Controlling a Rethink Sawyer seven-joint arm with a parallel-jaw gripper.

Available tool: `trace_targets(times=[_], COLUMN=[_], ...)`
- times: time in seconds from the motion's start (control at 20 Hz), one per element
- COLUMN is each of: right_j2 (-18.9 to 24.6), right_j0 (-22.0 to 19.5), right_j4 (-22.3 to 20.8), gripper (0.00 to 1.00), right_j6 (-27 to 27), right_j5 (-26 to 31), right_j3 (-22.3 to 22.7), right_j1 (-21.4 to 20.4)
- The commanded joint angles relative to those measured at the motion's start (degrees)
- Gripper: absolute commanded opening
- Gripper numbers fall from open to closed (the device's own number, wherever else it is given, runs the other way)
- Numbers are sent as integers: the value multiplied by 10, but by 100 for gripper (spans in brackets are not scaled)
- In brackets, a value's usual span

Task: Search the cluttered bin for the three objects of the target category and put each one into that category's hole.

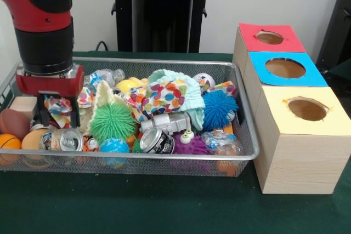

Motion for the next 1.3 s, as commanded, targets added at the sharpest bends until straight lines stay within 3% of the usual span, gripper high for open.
trace_targets(times=[0.05,1.3], right_j2=[6,5], right_j0=[21,41], right_j4=[23,46], gripper=[100,100], right_j6=[11,30], right_j5=[83,45], right_j3=[28,10], right_j1=[-30,6])
